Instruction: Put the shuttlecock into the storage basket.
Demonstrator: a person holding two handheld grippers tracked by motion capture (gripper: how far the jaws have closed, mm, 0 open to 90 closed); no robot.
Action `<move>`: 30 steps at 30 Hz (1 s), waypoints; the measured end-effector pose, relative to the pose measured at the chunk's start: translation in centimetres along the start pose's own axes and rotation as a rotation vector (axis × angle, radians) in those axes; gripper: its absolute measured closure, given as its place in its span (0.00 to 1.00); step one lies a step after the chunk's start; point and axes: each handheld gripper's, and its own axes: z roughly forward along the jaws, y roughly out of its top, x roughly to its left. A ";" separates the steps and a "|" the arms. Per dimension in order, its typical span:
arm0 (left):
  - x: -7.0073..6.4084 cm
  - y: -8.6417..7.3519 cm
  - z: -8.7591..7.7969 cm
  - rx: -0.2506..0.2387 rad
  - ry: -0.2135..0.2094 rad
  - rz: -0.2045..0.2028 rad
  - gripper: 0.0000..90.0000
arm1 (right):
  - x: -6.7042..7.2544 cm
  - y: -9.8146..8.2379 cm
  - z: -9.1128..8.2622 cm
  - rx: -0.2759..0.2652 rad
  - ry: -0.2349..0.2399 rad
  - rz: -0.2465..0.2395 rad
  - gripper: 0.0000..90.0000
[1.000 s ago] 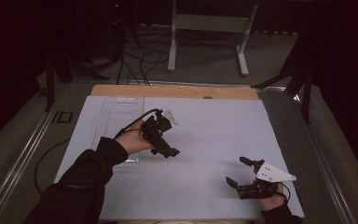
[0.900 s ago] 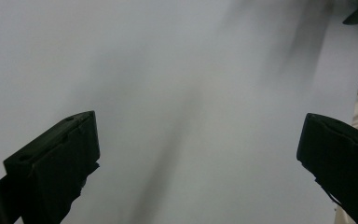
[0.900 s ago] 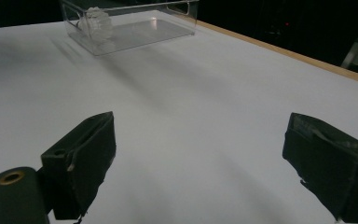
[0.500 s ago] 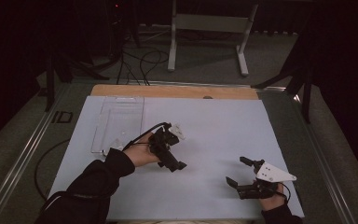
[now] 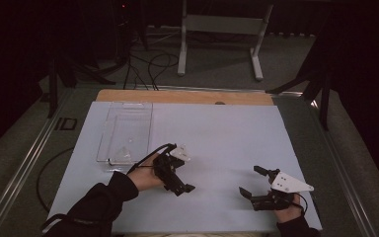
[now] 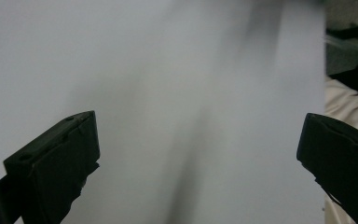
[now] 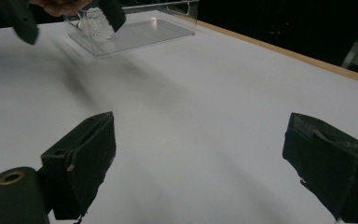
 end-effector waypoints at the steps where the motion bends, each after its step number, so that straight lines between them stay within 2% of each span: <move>1: -0.2 -0.4 -0.1 -0.012 0.005 0.002 0.00 | 0.0 0.0 0.0 0.000 0.001 0.001 0.11; 5: -0.4 -1.7 -0.1 -0.026 0.029 0.019 0.00 | 0.0 0.0 0.0 0.001 0.002 0.000 0.11; 7: -0.4 -2.3 -0.1 -0.039 0.027 0.002 0.00 | 0.0 0.0 0.0 0.000 0.002 -0.003 0.11; 11: -0.8 -3.6 -0.2 -0.037 0.026 0.014 0.00 | 0.0 0.0 0.0 0.001 0.003 -0.001 0.11; 22: -1.2 -6.9 -0.8 -0.023 0.050 -0.024 0.00 | 0.0 0.0 0.0 0.002 0.004 -0.003 0.11; 25: -1.5 -7.6 -0.9 -0.013 0.056 -0.019 0.00 | 0.1 0.0 0.0 0.006 0.004 -0.004 0.11; 30: -1.8 -9.0 -1.0 -0.003 0.047 -0.038 0.00 | 0.1 0.0 0.0 0.007 0.004 -0.002 0.11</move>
